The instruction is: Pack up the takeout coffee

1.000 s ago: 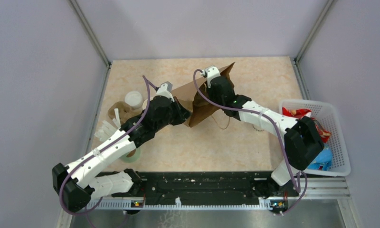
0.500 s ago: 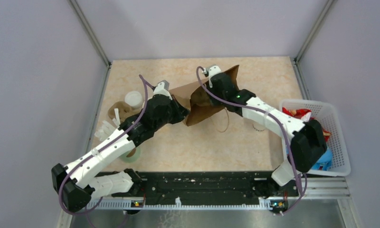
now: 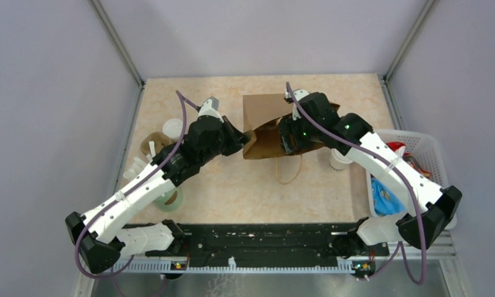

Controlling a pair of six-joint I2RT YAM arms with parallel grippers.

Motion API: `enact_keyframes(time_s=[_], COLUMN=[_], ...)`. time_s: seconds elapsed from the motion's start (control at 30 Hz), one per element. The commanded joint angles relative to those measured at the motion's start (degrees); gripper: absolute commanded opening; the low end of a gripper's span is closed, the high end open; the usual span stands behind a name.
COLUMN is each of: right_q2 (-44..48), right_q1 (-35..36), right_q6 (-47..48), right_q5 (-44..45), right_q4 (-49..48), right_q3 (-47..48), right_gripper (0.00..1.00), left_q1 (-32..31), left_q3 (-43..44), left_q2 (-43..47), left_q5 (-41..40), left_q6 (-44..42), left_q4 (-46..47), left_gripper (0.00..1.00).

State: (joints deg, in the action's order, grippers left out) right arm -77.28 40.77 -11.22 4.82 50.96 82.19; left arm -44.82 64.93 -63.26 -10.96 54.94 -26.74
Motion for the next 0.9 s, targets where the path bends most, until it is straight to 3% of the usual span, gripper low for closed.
enact_keyframes(time_s=[0.0,0.1,0.23,0.33,0.47,0.6,0.77,0.87], right_q2=[3.4,2.3,1.9,1.4,1.4,1.6,4.9,8.4], right_q1=[0.1,1.9,2.9,2.8,0.8,-0.1,-0.1,-0.1], right_q6=[-7.5,-8.7,-9.6,-9.4,-5.5,0.2,-1.1,-1.4], right_q5=[-6.8,-5.2,-5.1,0.2,6.9,3.0,-6.8,-13.0], right_q4=[-2.2,-1.9,-0.2,1.8,0.7,1.7,6.5,6.0], right_q3=[-0.6,-1.5,-1.3,-1.4,-4.7,-3.3,5.7,7.2], right_gripper=[0.73,0.78,0.58,0.45,0.41,0.44,0.57,0.70], left_q1=[0.1,0.1,0.1,0.1,0.1,0.1,0.2,0.2], left_q3=[2.9,5.4,8.1,6.3,2.9,0.9,0.8,2.8], left_q2=[-1.1,-3.1,-4.6,-4.1,-2.3,0.1,1.5,0.5], left_q5=[1.1,2.6,3.7,5.4,6.4,4.3,2.4,2.8], left_q6=[2.7,4.6,8.5,8.6,9.5,10.4,11.0,9.8], left_q4=[0.1,-0.9,-2.5,1.0,2.0,-0.4,-1.7,-2.3], left_gripper=[0.00,0.00,0.00,0.00,0.00,0.00,0.00,0.00])
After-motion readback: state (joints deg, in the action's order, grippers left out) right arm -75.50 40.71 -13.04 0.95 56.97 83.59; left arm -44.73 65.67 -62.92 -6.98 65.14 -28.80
